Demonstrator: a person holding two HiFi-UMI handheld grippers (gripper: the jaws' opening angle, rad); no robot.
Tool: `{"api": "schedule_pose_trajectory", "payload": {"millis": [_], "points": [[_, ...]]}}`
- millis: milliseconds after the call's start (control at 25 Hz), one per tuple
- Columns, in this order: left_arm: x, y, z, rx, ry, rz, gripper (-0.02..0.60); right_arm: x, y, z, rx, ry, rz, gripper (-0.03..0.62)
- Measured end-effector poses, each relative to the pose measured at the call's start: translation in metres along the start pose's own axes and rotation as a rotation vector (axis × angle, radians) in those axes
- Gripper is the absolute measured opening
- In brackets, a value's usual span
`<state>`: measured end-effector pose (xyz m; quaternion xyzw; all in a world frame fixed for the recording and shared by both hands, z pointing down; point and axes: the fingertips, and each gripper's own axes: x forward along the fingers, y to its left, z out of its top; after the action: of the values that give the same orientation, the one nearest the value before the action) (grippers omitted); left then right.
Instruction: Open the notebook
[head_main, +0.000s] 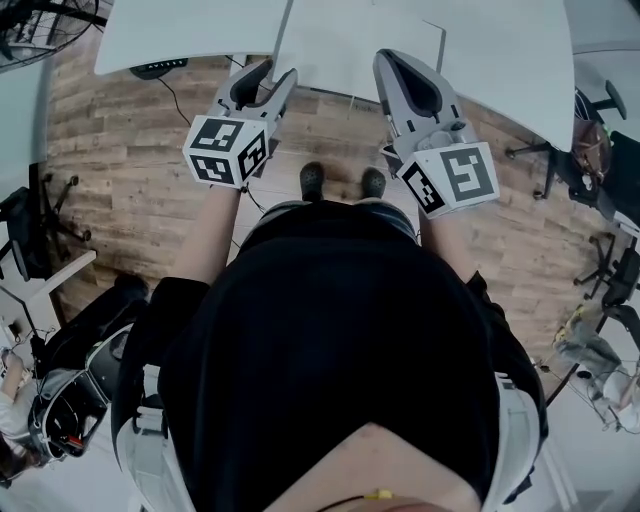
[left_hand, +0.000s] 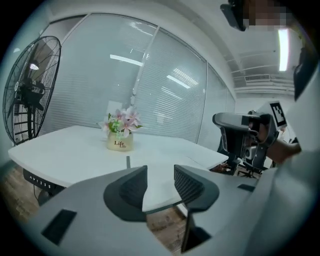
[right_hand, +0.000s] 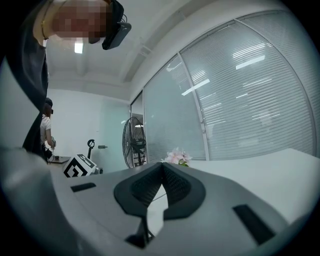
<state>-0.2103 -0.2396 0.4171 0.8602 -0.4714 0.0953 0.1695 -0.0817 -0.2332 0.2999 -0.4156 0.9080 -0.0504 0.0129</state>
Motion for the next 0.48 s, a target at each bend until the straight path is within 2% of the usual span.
{"api": "schedule_pose_trajectory", "payload": {"millis": [480], "points": [[0.020,-0.058,0.052,0.086,-0.096,-0.055,0.167,-0.029,-0.036,0.019,-0.013,-0.032,-0.032,0.005]]}}
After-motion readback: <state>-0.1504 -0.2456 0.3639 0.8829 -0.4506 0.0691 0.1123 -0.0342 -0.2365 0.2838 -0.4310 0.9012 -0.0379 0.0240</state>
